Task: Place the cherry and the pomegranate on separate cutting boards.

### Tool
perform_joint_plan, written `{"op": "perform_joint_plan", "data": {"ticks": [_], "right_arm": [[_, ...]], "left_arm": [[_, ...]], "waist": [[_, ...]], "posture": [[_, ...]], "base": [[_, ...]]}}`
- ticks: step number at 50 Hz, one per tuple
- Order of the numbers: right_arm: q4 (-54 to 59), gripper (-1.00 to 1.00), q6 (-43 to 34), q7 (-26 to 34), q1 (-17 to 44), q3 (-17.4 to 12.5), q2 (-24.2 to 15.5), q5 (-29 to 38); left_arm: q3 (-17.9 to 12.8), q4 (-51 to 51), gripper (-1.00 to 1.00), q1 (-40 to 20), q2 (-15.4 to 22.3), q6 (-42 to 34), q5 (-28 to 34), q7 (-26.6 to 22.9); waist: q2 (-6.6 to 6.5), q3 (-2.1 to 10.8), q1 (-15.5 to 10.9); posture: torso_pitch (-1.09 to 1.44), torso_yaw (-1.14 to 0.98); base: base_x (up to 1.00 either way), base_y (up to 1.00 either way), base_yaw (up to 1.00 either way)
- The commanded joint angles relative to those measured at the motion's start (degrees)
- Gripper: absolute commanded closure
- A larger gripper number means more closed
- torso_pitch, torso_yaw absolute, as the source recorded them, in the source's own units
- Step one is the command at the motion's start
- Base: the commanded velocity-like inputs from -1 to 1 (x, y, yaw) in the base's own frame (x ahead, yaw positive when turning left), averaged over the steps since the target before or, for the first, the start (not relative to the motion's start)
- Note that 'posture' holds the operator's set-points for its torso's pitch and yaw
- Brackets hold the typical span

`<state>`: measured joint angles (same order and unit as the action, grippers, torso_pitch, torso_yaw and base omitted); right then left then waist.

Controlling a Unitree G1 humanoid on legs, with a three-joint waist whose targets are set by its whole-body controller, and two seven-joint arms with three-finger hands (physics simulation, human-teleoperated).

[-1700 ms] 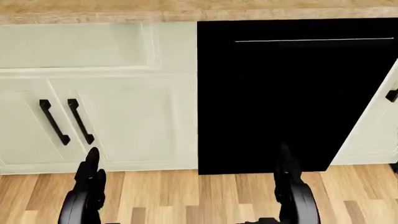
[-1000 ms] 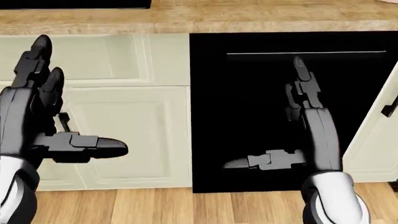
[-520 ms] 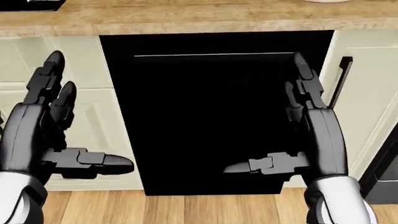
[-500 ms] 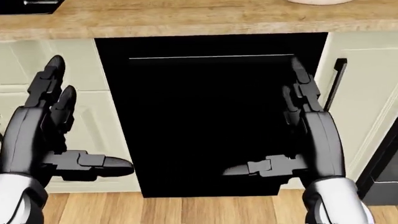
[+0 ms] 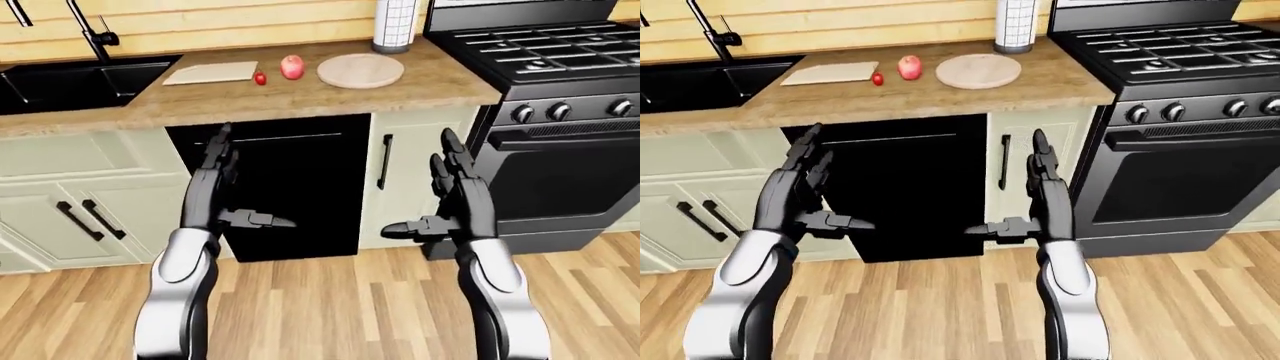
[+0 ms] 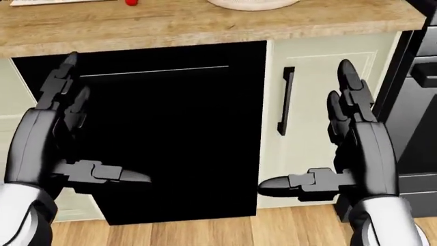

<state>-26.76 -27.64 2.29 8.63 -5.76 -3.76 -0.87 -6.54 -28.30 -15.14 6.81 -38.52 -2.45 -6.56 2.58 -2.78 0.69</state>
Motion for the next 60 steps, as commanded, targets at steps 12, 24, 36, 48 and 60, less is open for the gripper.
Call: {"op": "perform_joint_plan", "data": {"ticks": [12,24,36,48,60], "right_arm": [[-5.23,-1.00,-2.63,-0.70,2.85,-1.41,-0.37,-3.55],[-8.57,-1.00,-7.14,-1.61,6.30,-2.83,-2.52,-7.70],[-8.01,-1.00,-6.04,-4.17,7.07,-4.95,-4.05,-10.44],[-8.56,-1.00,-7.53,-5.29,7.88,-8.14,-6.09,-14.25],[-9.17,-1.00,-7.41,-6.23,7.96,-9.51,-7.45,-16.15]], "left_arm": [[-0.73,-2.18,-1.00,-1.53,0.23,1.36,0.42,0.44],[-2.13,-4.49,-1.00,-6.46,2.40,-4.51,-0.24,0.05],[-2.07,-6.32,-1.00,-10.20,3.94,-9.00,-0.43,0.21],[-1.24,-6.30,-1.00,-13.59,4.39,-11.49,0.80,-0.57],[-1.20,-6.13,-1.00,-14.47,4.50,-11.75,1.26,-1.00]], "waist": [[0.57,1.24,-0.01],[-6.13,2.90,0.69],[-3.60,1.61,-1.37],[-4.54,0.32,0.79],[-5.80,1.86,-1.98]], "posture": [[0.00,0.00],[0.00,0.00],[0.00,0.00],[0.00,0.00],[0.00,0.00]], "base": [[0.44,0.72,0.00],[0.42,0.69,0.00],[0.02,0.02,0.00],[0.07,-0.07,0.00],[0.04,-0.58,0.00]]}}
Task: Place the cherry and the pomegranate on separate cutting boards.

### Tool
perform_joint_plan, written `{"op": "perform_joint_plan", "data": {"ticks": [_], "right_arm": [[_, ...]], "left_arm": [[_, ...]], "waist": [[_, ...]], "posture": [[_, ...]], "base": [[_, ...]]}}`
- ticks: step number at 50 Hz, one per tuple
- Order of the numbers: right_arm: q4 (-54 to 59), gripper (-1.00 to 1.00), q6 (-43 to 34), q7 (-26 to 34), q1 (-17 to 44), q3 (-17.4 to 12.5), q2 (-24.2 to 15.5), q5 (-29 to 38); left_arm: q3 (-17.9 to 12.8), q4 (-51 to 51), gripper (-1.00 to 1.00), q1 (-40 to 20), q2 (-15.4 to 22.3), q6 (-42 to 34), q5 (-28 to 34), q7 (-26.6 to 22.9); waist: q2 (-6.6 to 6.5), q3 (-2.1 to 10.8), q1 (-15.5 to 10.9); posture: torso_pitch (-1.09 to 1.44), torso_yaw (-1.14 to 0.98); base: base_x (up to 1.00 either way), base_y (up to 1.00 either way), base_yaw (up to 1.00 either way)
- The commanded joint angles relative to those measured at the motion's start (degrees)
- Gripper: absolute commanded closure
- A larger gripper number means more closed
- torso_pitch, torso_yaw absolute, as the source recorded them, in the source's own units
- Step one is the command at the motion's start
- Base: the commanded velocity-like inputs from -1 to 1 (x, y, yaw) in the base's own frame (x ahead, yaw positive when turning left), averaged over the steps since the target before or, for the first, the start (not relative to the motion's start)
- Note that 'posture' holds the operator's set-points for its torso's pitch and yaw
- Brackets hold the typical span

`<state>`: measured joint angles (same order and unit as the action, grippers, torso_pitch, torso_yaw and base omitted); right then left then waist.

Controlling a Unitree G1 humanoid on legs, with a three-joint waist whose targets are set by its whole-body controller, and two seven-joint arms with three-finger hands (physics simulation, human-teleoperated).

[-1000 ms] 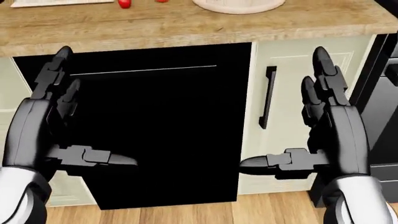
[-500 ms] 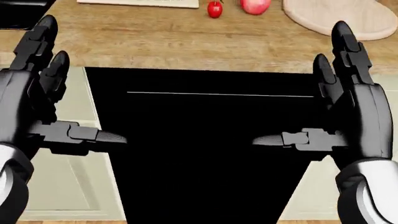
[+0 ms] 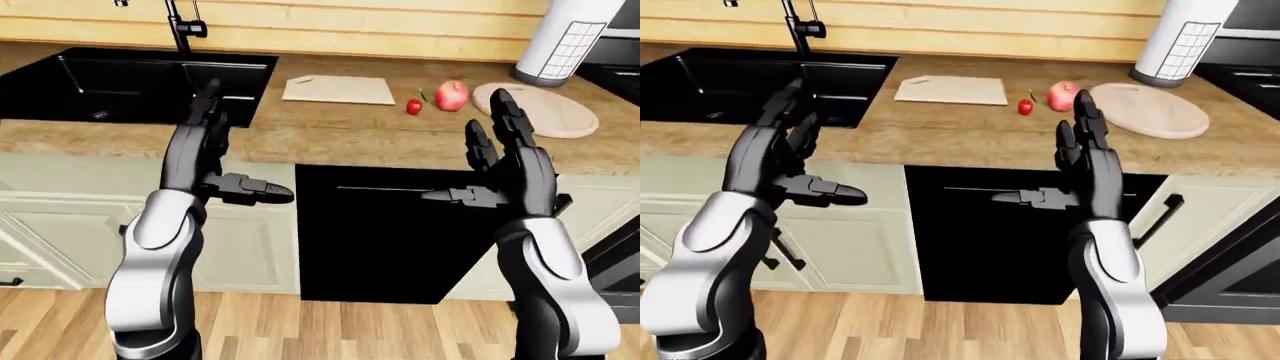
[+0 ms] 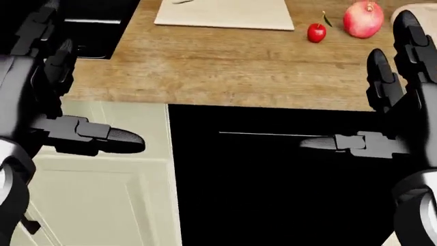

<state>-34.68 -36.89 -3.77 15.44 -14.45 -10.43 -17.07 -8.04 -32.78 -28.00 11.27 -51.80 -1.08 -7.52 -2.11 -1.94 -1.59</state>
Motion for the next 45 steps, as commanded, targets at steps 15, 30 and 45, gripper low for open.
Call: {"op": "perform_joint_plan", "data": {"ticks": [15,30,45], "right_arm": [[-2.17,-1.00,2.59,-0.32,0.81,-1.80,-1.55,0.46],[-2.06,-1.00,3.39,-1.46,1.21,-1.37,-1.61,-0.95],[-2.70,-1.00,2.48,-0.34,1.74,-0.19,-1.22,2.71]], "left_arm": [[0.33,0.15,-1.00,-0.89,-0.43,3.80,0.31,-0.31],[0.21,0.75,-1.00,-1.93,0.00,3.65,0.05,-0.23],[-0.39,-1.04,-1.00,-2.09,0.62,1.91,-0.49,-0.22]], "waist": [[8.39,0.13,-0.15],[4.21,0.18,2.19],[3.50,0.03,1.34]], "posture": [[0.00,0.00],[0.00,0.00],[0.00,0.00]], "base": [[0.05,-0.62,0.00],[0.00,-0.04,-0.30],[0.17,0.00,0.00]]}}
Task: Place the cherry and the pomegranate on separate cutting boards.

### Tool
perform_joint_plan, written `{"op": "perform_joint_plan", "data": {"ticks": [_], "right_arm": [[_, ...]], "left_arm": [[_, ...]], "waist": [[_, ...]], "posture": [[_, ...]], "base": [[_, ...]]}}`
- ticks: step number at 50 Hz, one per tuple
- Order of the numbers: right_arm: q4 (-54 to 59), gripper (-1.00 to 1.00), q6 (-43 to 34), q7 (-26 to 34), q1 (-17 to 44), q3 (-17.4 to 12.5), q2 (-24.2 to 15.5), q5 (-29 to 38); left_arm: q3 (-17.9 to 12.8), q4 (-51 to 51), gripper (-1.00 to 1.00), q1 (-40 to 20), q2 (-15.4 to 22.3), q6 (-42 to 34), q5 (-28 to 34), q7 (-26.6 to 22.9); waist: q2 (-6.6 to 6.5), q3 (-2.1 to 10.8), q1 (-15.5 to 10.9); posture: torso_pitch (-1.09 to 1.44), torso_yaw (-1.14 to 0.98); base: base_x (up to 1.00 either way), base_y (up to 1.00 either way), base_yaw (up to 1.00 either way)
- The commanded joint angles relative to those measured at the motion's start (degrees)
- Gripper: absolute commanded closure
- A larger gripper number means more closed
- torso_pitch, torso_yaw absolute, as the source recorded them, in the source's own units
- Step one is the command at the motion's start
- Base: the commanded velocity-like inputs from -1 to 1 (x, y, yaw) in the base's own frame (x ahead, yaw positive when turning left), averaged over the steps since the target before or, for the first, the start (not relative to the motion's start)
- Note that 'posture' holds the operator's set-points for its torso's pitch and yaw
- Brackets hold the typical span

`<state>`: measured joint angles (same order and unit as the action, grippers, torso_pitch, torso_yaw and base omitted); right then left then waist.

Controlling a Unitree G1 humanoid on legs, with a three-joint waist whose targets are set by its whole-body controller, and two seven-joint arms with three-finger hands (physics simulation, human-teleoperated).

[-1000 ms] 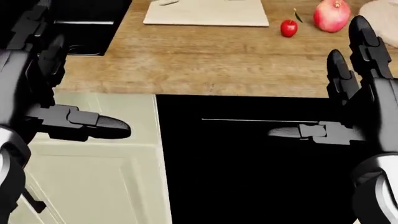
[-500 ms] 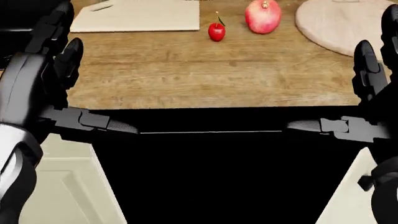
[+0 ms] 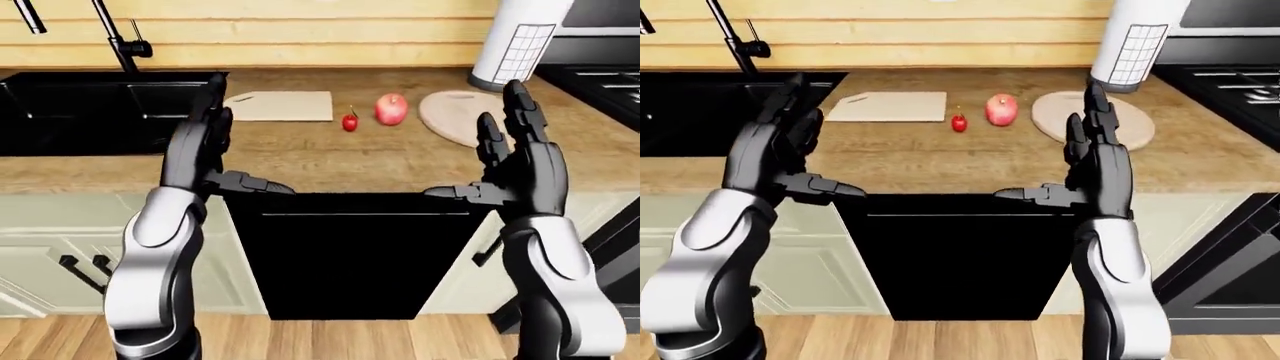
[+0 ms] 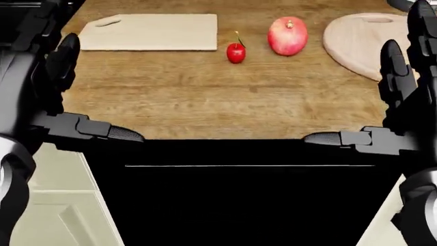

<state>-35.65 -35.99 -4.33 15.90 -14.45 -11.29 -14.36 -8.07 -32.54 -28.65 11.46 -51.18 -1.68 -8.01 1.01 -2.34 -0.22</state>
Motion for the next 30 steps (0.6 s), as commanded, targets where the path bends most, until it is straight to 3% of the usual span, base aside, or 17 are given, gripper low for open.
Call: {"op": "perform_joint_plan", "data": {"ticks": [1,4,6,7,8,9,10,14,15,16,18,24,25,26,27,28,30], "right_arm": [[-1.82,-1.00,1.54,0.29,1.21,-0.32,-0.31,-0.03],[-1.88,-1.00,1.56,0.37,1.16,-0.81,-0.32,-0.21],[-1.76,-1.00,1.70,0.34,1.16,-1.00,-0.37,-0.28],[-1.84,-1.00,1.62,0.30,1.15,-1.03,-0.40,-0.32],[-1.84,-1.00,1.71,0.34,1.07,-1.17,-0.41,-0.41],[-1.78,-1.00,1.66,0.27,1.13,-1.58,-0.53,-0.69],[-1.93,-1.00,1.39,0.09,1.19,-1.93,-0.68,-1.01],[-1.81,-1.00,1.51,-0.26,0.99,-2.62,-0.90,-2.03],[-1.68,-1.00,1.77,-0.12,0.70,-3.11,-0.87,-2.82],[-1.99,-1.00,1.60,-0.30,0.66,-3.37,-1.04,-3.26],[-2.89,-1.00,0.96,-0.68,0.66,-3.77,-1.48,-4.07],[-3.35,-1.00,1.61,-1.42,0.53,-4.31,-2.27,-4.35],[-3.30,-1.00,1.98,-1.37,0.40,-4.33,-2.34,-4.21],[-3.50,-1.00,2.00,-1.40,0.30,-4.34,-2.40,-4.17],[-3.70,-1.00,2.22,-1.28,-0.06,-4.49,-2.43,-4.07],[-3.56,-1.00,2.41,-1.15,-0.21,-4.69,-2.32,-4.27],[-4.21,-1.00,1.48,-1.42,-0.03,-5.28,-2.51,-4.98]], "left_arm": [[-0.29,-1.54,-1.00,-1.44,0.43,1.04,0.10,0.29],[-0.22,-1.50,-1.00,-1.34,0.40,1.24,0.12,0.26],[-0.17,-1.06,-1.00,-1.35,0.38,1.68,0.16,0.22],[-0.16,-1.08,-1.00,-1.37,0.36,1.63,0.16,0.22],[-0.11,-1.04,-1.00,-1.36,0.37,1.68,0.20,0.20],[-0.19,-1.03,-1.00,-1.44,0.43,1.67,0.21,0.16],[-0.31,-1.02,-1.00,-1.58,0.49,1.57,0.17,0.13],[-0.25,-1.35,-1.00,-1.74,0.59,1.18,0.23,0.10],[-0.22,-1.35,-1.00,-2.09,0.66,0.97,0.25,0.09],[-0.16,-1.36,-1.00,-2.22,0.72,0.92,0.29,0.05],[-0.12,-1.52,-1.00,-2.62,0.78,0.52,0.31,-0.02],[-0.07,-2.23,-1.00,-3.44,0.85,-0.71,0.30,-0.18],[-0.10,-2.14,-1.00,-3.60,0.91,-0.70,0.27,-0.22],[-0.08,-2.58,-1.00,-3.81,0.96,-1.28,0.27,-0.17],[-0.14,-2.35,-1.00,-3.91,1.00,-1.16,0.23,-0.21],[-0.14,-2.23,-1.00,-3.91,1.02,-1.04,0.24,-0.21],[-0.19,-2.23,-1.00,-4.07,1.09,-1.13,0.21,-0.21]], "waist": [[0.15,0.42,0.00],[-0.87,0.46,0.36],[-2.52,0.57,0.65],[-4.04,1.00,0.71],[-4.46,1.52,0.70],[-3.86,0.38,-0.04],[-4.66,-0.35,0.46],[-4.41,1.23,-0.04],[-3.82,1.02,-0.04],[-4.75,1.71,0.75],[-5.43,0.82,1.65],[-2.57,0.26,2.44],[0.02,2.20,2.05],[2.23,2.72,1.92],[5.52,2.83,2.25],[2.70,1.18,1.75],[2.68,0.66,2.43]], "posture": [[0.00,0.00],[0.00,0.00],[0.00,0.00],[0.00,0.00],[0.00,0.00],[0.00,0.00],[0.00,0.00],[0.00,0.00],[0.00,0.00],[0.00,0.00],[0.00,0.00],[0.00,0.00],[0.00,0.00],[0.00,0.00],[0.00,0.00],[0.00,0.00],[0.00,0.00]], "base": [[0.48,0.00,0.00],[0.49,0.00,0.00],[0.48,0.00,0.00],[0.48,0.00,0.00],[0.49,0.00,0.00],[0.49,0.00,0.00],[0.48,0.00,0.00],[0.29,-0.01,0.00],[0.00,-0.38,0.00],[0.00,-0.79,0.00],[0.00,-1.00,0.00],[0.00,-0.77,0.00],[0.00,0.00,0.00],[0.00,0.00,0.00],[0.00,0.00,0.00],[0.00,0.00,0.00],[0.00,0.00,0.00]]}}
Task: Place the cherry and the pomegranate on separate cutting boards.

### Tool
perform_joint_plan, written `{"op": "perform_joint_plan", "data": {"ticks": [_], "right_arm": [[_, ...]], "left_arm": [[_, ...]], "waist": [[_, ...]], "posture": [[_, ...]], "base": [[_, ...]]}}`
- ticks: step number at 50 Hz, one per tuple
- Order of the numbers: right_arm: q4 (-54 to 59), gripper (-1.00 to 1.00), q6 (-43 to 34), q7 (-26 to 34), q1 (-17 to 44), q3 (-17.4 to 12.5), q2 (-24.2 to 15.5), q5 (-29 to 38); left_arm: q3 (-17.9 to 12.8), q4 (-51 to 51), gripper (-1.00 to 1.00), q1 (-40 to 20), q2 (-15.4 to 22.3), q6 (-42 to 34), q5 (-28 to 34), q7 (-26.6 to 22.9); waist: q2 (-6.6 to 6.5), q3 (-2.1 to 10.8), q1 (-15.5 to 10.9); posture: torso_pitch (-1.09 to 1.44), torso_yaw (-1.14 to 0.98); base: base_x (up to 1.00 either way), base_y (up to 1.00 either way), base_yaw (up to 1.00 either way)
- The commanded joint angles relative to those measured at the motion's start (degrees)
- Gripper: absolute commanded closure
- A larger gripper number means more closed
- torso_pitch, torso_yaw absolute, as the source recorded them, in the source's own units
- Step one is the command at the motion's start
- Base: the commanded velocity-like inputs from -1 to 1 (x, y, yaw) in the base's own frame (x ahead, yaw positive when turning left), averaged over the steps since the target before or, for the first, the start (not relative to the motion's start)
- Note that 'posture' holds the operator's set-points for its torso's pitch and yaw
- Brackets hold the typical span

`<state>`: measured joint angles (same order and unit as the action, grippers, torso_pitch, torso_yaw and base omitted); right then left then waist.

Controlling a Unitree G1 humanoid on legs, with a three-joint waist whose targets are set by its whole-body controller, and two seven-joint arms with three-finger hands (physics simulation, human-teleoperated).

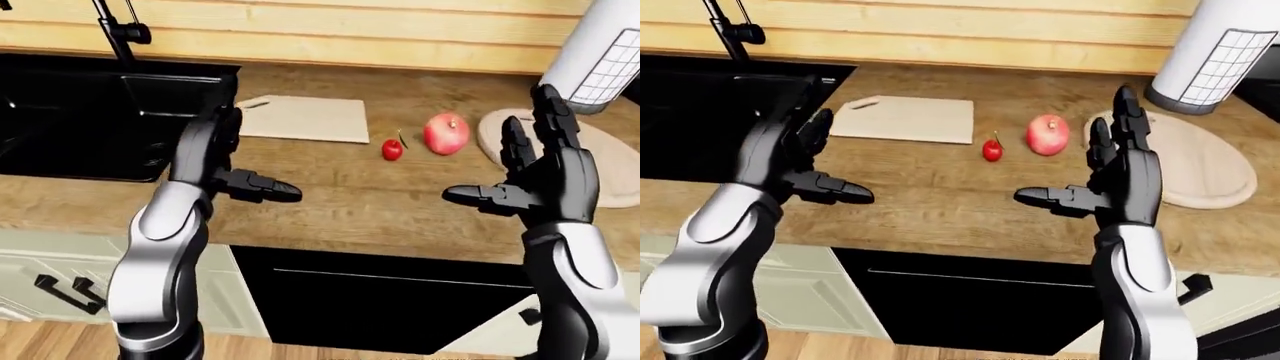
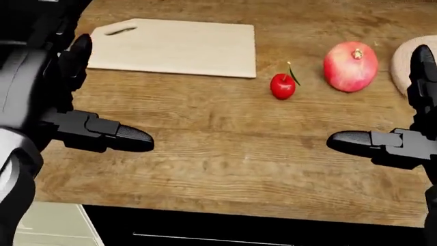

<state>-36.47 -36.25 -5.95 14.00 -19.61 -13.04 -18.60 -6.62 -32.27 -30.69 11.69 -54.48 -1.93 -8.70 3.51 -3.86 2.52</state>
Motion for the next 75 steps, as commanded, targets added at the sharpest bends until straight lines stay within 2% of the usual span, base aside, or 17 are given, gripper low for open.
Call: {"op": "perform_joint_plan", "data": {"ticks": [1,7,10,11,17,18,20,24,30,32,37,43,66,67,70,72,75], "right_arm": [[-3.51,-1.00,1.75,0.19,1.82,-0.29,-0.80,-1.03],[-3.41,-1.00,2.15,-0.11,1.73,-0.13,-0.96,-1.02],[-3.35,-1.00,2.18,-0.05,1.70,-0.05,-0.98,-1.13],[-3.31,-1.00,2.19,0.00,1.60,0.17,-0.96,-0.98],[-2.76,-1.00,2.51,0.17,1.44,-0.07,-0.85,-1.12],[-2.82,-1.00,2.71,0.19,1.38,0.12,-0.91,-0.80],[-2.95,-1.00,2.79,0.02,1.49,0.25,-0.96,-0.33],[-3.01,-1.00,2.75,0.12,1.54,0.10,-0.66,-0.66],[-2.64,-1.00,3.20,-0.09,1.58,0.48,-0.60,-0.30],[-2.37,-1.00,3.99,-0.05,1.39,0.58,-0.71,0.53],[-1.34,-1.00,4.74,0.25,1.36,0.79,-0.69,1.92],[-1.39,-1.00,4.39,0.39,1.64,0.65,-0.57,2.27],[-2.34,-1.00,4.03,-0.16,1.13,0.15,-0.66,-0.64],[-2.36,-1.00,4.12,-0.29,1.27,0.36,-0.80,-0.10],[-2.27,-1.00,4.16,0.27,1.46,1.29,-0.86,1.63],[-2.75,-1.00,3.97,0.84,1.40,1.91,-0.70,2.78],[-3.29,-1.00,3.84,1.80,1.36,2.34,-0.29,3.96]], "left_arm": [[-1.68,-2.42,-1.00,-2.08,0.88,2.22,0.42,0.48],[-2.01,-2.79,-1.00,-2.33,1.11,1.61,0.13,0.57],[-1.98,-2.68,-1.00,-2.38,1.13,1.65,0.05,0.69],[-1.89,-2.53,-1.00,-2.29,1.08,1.88,0.04,0.73],[-1.65,-1.26,-1.00,-2.35,1.00,3.09,0.13,0.75],[-1.65,-1.22,-1.00,-2.36,0.97,3.12,0.13,0.76],[-1.69,-1.07,-1.00,-2.22,0.99,3.36,0.16,0.71],[-1.81,-1.05,-1.00,-1.91,0.98,3.60,0.15,0.69],[-1.96,-0.30,-1.00,-1.79,1.06,4.34,0.07,0.76],[-1.95,-0.86,-1.00,-2.01,1.15,3.57,0.02,0.82],[-1.91,-0.72,-1.00,-2.31,1.22,3.35,0.02,0.87],[-2.18,-0.64,-1.00,-1.98,1.36,3.69,-0.05,0.76],[-2.06,-0.01,-1.00,-2.29,1.25,4.25,0.17,0.70],[-2.18,-0.52,-1.00,-2.40,1.36,3.68,0.06,0.71],[-2.67,-0.98,-1.00,-2.41,1.73,3.33,-0.33,0.70],[-2.97,-1.24,-1.00,-2.15,1.93,3.36,-0.61,0.74],[-3.18,-1.54,-1.00,-1.72,2.09,3.44,-0.93,0.89]], "waist": [[0.33,2.85,-0.91],[-3.79,2.05,-2.30],[-9.38,3.83,-2.76],[-6.75,2.05,-3.82],[-7.30,3.08,-2.77],[-3.48,2.44,-5.11],[-5.44,2.74,-4.29],[2.54,3.13,-4.06],[0.00,2.64,-3.66],[-5.00,1.16,-2.87],[-2.34,1.63,-2.31],[-4.44,2.56,-1.54],[-2.59,2.94,-4.20],[-5.93,2.50,-2.10],[1.19,4.04,-4.31],[-0.23,1.75,-3.76],[-1.41,2.82,-3.38]], "posture": [[0.00,0.00],[0.00,0.00],[0.00,0.00],[0.00,0.00],[0.00,0.00],[0.00,0.00],[0.00,0.00],[0.00,0.00],[0.00,0.00],[0.00,0.00],[0.00,0.00],[0.00,0.00],[0.00,0.00],[0.00,0.00],[0.00,0.00],[0.00,0.00],[0.00,0.00]], "base": [[-0.04,-0.12,0.00],[-0.40,-0.42,0.00],[-0.36,-0.68,0.00],[-0.23,-1.00,0.00],[-0.23,-0.83,-0.17],[-0.23,-1.00,0.00],[-0.07,-0.63,0.00],[0.00,-0.36,0.00],[0.00,-0.23,-0.67],[0.00,-0.26,0.00],[0.00,0.00,0.00],[0.00,0.00,0.00],[0.00,-0.04,-0.34],[0.00,-0.08,0.00],[0.00,0.00,0.00],[0.00,0.00,0.00],[0.01,0.04,0.00]]}}
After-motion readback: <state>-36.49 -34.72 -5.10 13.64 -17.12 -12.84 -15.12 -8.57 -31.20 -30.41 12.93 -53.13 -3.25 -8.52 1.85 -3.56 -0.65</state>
